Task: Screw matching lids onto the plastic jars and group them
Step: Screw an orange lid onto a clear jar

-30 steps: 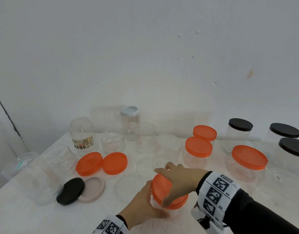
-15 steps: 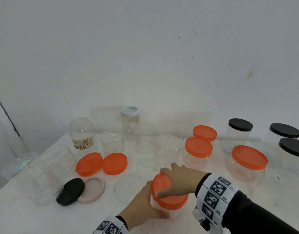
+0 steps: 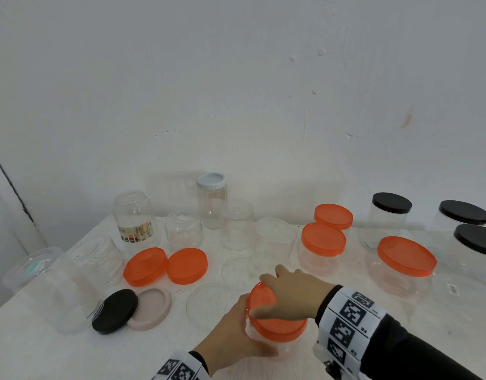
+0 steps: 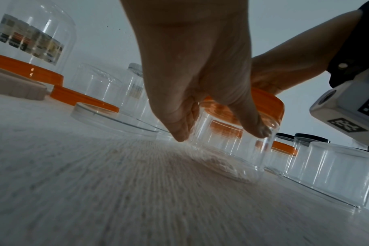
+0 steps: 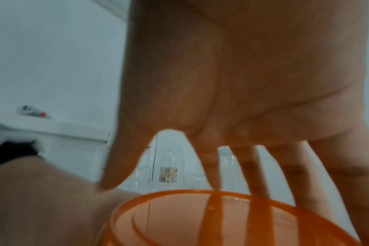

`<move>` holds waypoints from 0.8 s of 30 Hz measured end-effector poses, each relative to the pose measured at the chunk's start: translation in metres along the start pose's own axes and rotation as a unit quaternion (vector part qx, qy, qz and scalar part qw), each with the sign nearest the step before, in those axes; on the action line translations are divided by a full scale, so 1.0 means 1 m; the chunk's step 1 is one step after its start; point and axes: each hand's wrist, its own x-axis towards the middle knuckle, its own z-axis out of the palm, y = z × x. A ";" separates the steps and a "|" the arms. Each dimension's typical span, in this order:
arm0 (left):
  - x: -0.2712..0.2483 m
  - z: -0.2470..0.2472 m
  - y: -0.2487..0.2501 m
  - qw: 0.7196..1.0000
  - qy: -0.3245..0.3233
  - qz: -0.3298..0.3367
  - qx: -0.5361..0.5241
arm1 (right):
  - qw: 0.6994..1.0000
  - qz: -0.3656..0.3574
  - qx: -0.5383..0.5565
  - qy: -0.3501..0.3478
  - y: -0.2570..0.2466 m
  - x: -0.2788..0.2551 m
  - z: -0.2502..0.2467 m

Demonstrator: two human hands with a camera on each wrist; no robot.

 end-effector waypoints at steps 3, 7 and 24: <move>0.000 0.001 0.002 1.000 0.006 -0.007 0.021 | 0.997 -0.036 0.013 -0.062 0.001 -0.004 -0.004; -0.001 0.002 0.007 1.000 0.011 -0.016 0.023 | 0.996 -0.066 0.005 -0.058 0.005 -0.006 -0.004; -0.004 0.007 0.009 0.999 0.021 -0.023 0.033 | 0.995 0.049 0.062 0.055 -0.006 -0.005 0.024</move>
